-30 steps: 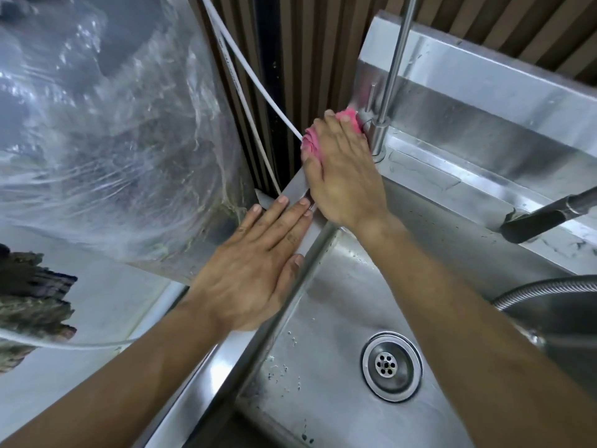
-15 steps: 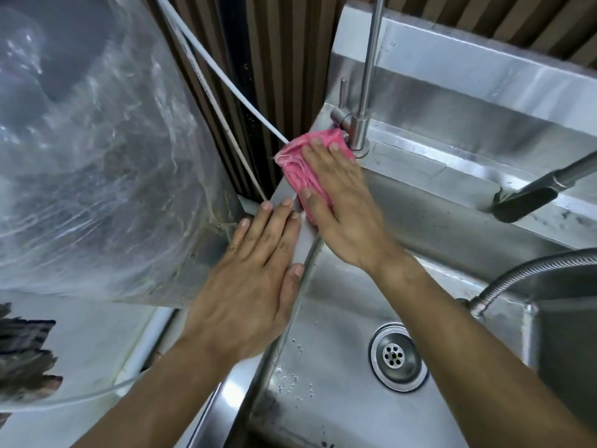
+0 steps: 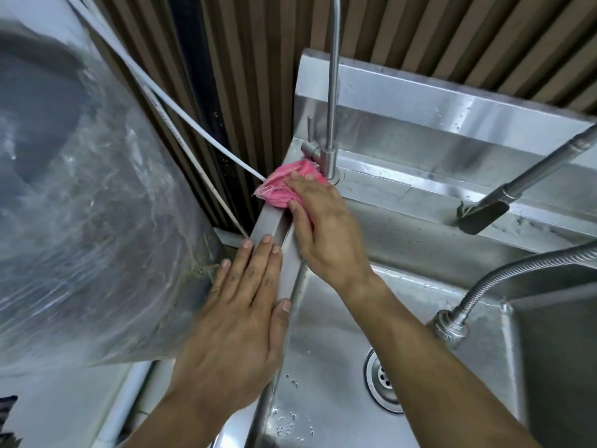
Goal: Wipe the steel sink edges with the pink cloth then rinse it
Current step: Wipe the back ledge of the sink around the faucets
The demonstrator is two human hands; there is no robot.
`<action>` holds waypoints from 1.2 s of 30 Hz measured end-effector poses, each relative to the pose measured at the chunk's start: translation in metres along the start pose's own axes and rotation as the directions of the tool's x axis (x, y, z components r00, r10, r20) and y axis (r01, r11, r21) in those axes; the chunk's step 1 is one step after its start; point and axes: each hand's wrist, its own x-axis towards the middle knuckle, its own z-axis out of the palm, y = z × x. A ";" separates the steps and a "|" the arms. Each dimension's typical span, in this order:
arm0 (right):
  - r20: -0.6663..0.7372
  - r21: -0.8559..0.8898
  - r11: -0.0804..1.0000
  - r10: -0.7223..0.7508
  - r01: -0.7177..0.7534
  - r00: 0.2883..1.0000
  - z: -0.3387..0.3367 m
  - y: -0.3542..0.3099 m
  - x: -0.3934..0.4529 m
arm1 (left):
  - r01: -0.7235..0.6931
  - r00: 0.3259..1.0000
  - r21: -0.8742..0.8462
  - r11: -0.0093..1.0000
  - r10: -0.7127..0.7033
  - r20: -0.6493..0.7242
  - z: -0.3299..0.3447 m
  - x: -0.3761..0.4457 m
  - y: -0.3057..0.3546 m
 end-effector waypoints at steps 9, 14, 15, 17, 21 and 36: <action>-0.579 0.160 0.987 0.107 -0.016 0.809 -0.110 -0.010 0.005 | -0.047 0.998 0.021 0.999 0.048 -0.036 -0.017 0.033 0.011; -0.115 -0.522 0.844 -0.216 0.126 0.970 -0.092 0.044 0.082 | -0.030 0.999 0.052 0.998 0.028 0.043 -0.014 0.107 0.008; -0.041 -0.634 0.752 -0.267 0.182 0.963 -0.087 0.056 0.088 | -0.023 0.996 0.067 0.997 0.017 0.088 -0.011 0.112 0.008; 0.032 -0.722 0.649 -0.315 0.240 0.948 -0.086 0.072 0.086 | -0.021 0.993 0.074 0.997 0.013 0.113 -0.007 0.115 0.008; 0.128 -0.746 0.585 -0.341 0.317 0.931 -0.106 0.084 0.066 | -0.020 0.994 0.083 0.996 0.011 0.108 -0.009 0.115 0.010; 0.551 -0.726 0.261 -0.334 0.636 0.765 -0.134 0.078 0.094 | -0.012 0.995 0.055 0.998 0.007 0.095 -0.006 0.110 0.009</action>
